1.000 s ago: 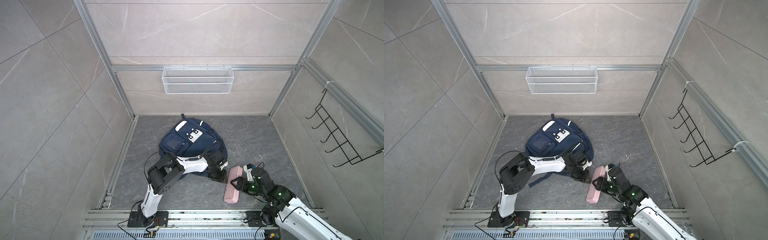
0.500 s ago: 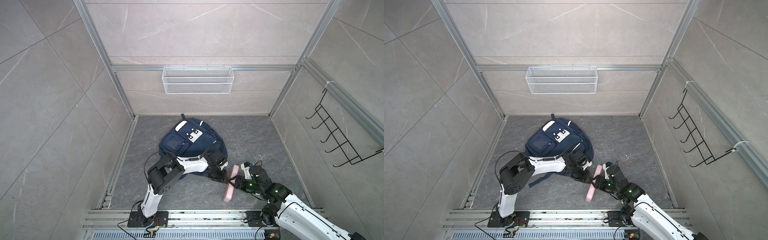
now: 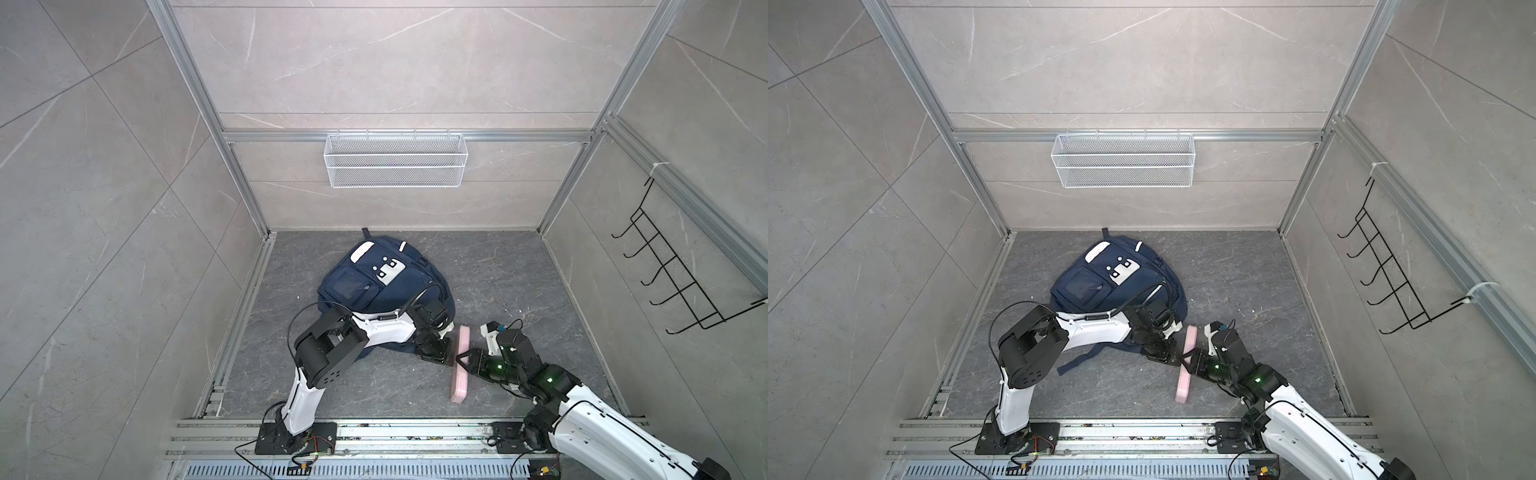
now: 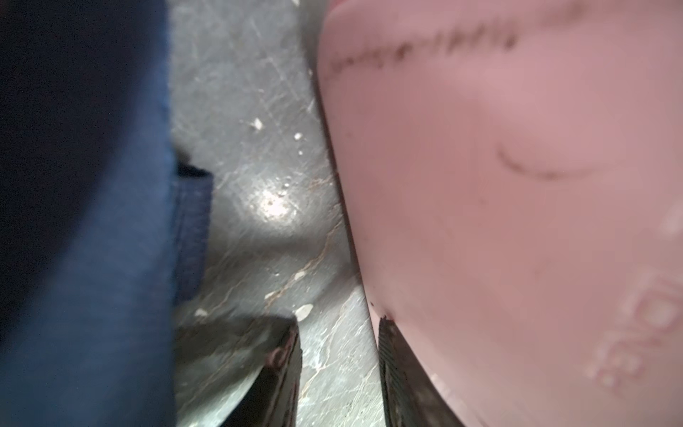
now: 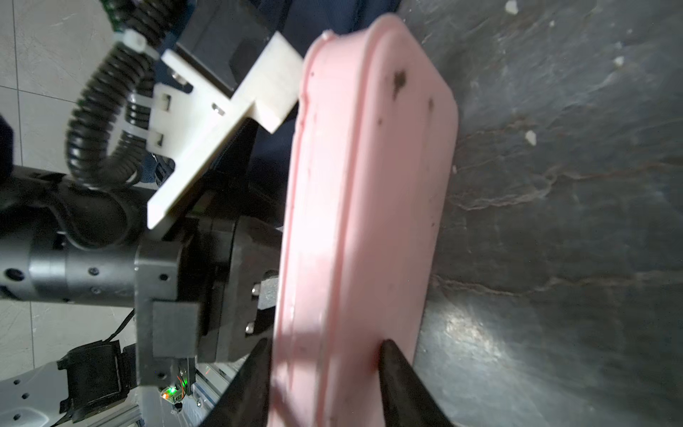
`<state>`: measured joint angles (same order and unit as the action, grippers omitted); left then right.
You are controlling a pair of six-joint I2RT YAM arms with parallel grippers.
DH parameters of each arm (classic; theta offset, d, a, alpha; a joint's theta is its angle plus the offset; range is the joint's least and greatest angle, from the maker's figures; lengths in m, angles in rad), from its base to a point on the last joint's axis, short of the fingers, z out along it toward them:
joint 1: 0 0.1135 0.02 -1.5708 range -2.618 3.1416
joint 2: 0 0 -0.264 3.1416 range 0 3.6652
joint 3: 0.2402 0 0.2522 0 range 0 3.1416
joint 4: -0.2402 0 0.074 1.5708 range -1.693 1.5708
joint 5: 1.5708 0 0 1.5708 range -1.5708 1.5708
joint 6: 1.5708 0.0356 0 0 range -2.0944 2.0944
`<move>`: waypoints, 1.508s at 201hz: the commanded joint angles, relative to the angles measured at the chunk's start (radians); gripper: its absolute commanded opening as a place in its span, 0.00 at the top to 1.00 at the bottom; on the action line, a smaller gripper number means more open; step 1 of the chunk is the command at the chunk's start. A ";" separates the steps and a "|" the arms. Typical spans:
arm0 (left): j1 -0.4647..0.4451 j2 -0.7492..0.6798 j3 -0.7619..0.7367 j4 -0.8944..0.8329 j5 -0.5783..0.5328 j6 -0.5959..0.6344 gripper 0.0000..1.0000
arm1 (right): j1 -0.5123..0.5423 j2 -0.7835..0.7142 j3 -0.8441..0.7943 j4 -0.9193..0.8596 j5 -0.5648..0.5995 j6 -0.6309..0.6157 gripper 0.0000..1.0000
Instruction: Pack the student bag
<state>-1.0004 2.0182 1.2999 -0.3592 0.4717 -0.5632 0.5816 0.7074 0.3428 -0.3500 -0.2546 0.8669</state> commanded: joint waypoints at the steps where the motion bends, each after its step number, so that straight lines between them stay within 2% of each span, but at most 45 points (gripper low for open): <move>1: -0.006 -0.001 0.006 -0.031 -0.030 0.017 0.61 | 0.004 0.003 -0.001 0.009 -0.026 -0.017 0.59; 43: -0.007 -0.006 0.034 -0.048 -0.035 0.031 0.59 | 0.004 -0.001 0.028 -0.022 -0.010 -0.031 0.70; 143: -0.004 -0.064 0.079 -0.095 -0.061 0.061 0.54 | 0.004 -0.031 0.054 -0.068 0.018 -0.042 0.88; 206: 0.029 -0.118 0.087 -0.117 -0.083 0.076 0.53 | 0.004 -0.032 0.089 -0.096 0.042 -0.059 0.93; 303: 0.067 -0.198 0.106 -0.151 -0.103 0.103 0.52 | 0.003 -0.010 0.126 -0.097 0.055 -0.069 0.95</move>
<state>-0.9443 1.8839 1.3750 -0.4805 0.3832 -0.4915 0.5819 0.6899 0.4213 -0.4583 -0.2058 0.8177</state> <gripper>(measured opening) 0.474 0.309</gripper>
